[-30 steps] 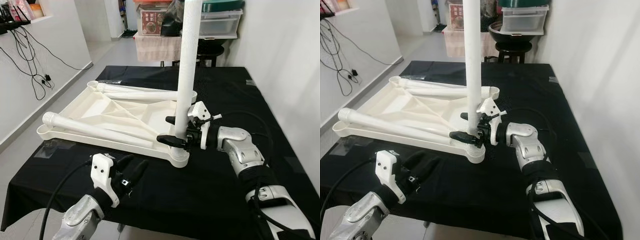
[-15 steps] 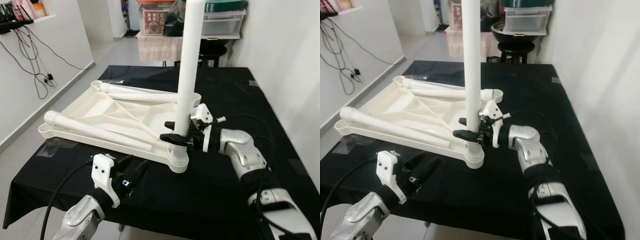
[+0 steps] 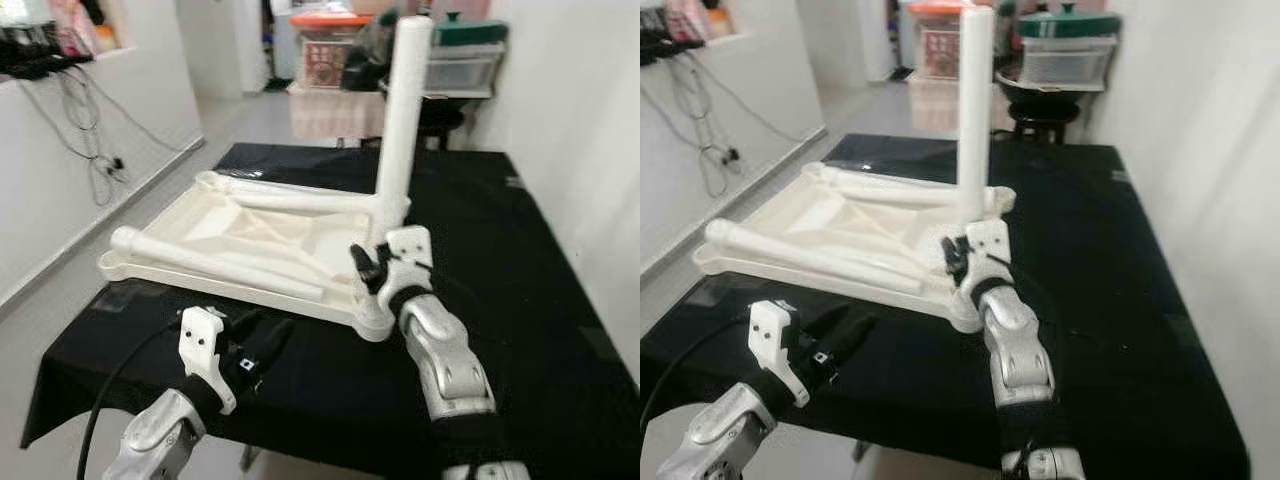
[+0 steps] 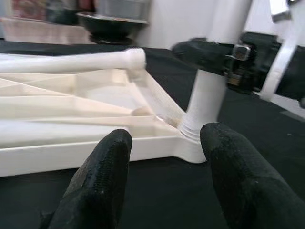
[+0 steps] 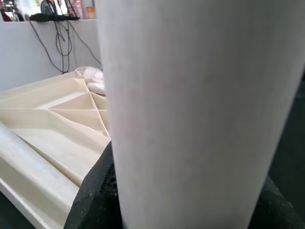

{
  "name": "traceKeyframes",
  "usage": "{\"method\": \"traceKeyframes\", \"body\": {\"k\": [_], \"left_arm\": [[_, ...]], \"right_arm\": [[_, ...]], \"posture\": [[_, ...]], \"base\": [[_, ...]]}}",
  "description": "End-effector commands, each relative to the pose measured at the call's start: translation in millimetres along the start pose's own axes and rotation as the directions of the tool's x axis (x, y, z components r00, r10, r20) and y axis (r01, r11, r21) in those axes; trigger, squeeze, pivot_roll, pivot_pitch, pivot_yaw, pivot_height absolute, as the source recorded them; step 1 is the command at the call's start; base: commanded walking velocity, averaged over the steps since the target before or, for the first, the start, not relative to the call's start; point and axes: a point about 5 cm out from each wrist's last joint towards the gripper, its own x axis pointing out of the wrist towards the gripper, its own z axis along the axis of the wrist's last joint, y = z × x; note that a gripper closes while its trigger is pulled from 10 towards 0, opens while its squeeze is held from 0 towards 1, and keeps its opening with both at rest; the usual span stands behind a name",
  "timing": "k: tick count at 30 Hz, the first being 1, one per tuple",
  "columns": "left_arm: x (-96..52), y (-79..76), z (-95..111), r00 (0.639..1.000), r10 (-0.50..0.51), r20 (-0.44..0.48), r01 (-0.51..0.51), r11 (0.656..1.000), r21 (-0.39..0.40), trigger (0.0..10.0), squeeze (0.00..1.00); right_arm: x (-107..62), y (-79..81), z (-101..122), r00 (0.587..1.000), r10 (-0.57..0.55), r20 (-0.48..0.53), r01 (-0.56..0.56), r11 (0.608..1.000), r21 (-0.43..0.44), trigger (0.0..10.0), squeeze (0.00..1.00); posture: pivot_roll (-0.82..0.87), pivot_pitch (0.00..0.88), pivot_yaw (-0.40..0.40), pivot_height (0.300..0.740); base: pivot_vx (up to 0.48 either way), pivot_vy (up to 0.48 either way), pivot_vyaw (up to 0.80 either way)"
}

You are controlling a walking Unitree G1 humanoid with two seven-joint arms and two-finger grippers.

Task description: Building children table

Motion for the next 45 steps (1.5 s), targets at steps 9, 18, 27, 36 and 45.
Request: {"method": "traceKeyframes", "body": {"k": [9, 18, 27, 36, 45], "left_arm": [[0.4, 1.1, -2, 1.0, 0.01, 0.001, -0.01, 1.0, 0.0, 10.0, 0.0], [1.1, 0.9, -3, 1.0, 0.008, 0.001, -0.008, 1.0, 0.002, 10.0, 0.0], [2.0, -1.0, -3, 1.0, 0.01, 0.001, -0.01, 1.0, 0.001, 10.0, 0.0], [3.3, -2.7, -3, 1.0, 0.006, 0.004, -0.006, 1.0, -0.003, 10.0, 0.0], [3.8, -2.6, -2, 1.0, 0.004, 0.008, -0.004, 1.0, -0.006, 10.0, 0.0]], "right_arm": [[9.5, -5.7, 15, 0.975, 0.223, 0.023, -0.224, 0.974, 0.033, 10.0, 1.0], [3.6, -10.9, 21, 0.703, 0.711, -0.024, -0.71, 0.7, -0.078, 10.0, 0.0], [10.6, -18.5, 12, 0.641, 0.763, -0.081, -0.767, 0.642, -0.02, 8.9, 0.0], [13.2, -31.7, 7, 0.666, 0.744, -0.046, -0.743, 0.668, 0.046, 0.0, 0.0], [9.8, -37.9, 5, 0.717, 0.696, -0.036, -0.696, 0.718, 0.021, 0.0, 0.0]], "posture": [[0.0, 0.0, 0.01, 0.74], [0.02, 0.0, 0.005, 0.74], [0.05, 0.0, -0.01, 0.74], [0.04, 0.0, -0.01, 0.74], [0.02, 0.0, -0.006, 0.74]], "base": [[0.0, 0.0, 0.0], [0.0, 0.0, 0.0], [0.0, 0.0, 0.0], [0.0, 0.0, 0.0], [0.0, 0.0, 0.0]]}}
